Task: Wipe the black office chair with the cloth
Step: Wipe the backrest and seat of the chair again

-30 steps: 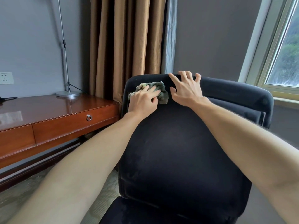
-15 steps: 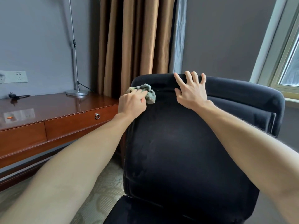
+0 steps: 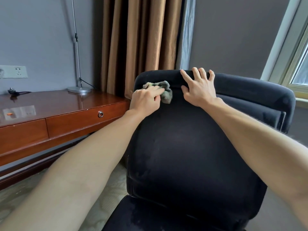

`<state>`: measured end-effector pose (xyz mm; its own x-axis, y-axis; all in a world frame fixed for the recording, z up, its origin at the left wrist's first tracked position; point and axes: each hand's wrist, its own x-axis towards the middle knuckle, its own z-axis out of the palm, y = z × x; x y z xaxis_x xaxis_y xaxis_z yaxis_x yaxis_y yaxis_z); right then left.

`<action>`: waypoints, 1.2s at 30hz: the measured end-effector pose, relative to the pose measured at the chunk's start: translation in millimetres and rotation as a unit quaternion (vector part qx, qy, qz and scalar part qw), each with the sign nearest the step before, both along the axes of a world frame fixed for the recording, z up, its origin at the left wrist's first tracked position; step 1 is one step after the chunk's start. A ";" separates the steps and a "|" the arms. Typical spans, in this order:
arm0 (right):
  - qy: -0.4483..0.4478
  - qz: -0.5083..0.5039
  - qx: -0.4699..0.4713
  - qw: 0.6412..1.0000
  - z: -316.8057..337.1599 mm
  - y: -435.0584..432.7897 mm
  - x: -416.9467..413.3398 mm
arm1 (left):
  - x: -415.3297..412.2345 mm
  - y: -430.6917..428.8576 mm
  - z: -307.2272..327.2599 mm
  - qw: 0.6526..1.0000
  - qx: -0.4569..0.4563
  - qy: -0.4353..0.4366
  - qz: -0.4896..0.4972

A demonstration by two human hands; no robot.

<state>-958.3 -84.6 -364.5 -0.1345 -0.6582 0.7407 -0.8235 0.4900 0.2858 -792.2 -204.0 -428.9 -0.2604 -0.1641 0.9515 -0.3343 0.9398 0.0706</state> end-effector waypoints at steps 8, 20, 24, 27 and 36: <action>-0.007 -0.009 -0.006 1.000 -2.7 -3.3 4.6 | 17.4 -10.7 -40.5 0.998 0.042 -0.013 -0.033; -0.029 -0.004 0.000 1.000 -59.5 -3.1 46.4 | 40.2 1.9 -108.1 0.997 0.048 0.001 -0.055; -0.014 -0.007 0.020 1.000 -76.4 1.5 56.9 | 38.1 3.4 -91.1 0.994 0.096 0.000 -0.047; 0.001 -0.006 0.033 0.999 -88.7 2.4 67.3 | 42.2 -1.5 -108.8 0.994 0.096 -0.015 -0.048; 0.037 0.036 0.077 0.996 -155.8 -6.9 101.3 | 62.6 18.4 -204.6 0.986 0.155 0.028 -0.056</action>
<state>-857.0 -91.5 -520.4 -0.0313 -0.7703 0.6369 -0.8289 0.3760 0.4141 -729.6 -185.6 -633.5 -0.2412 -0.4221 0.8739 -0.2163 0.9012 0.3756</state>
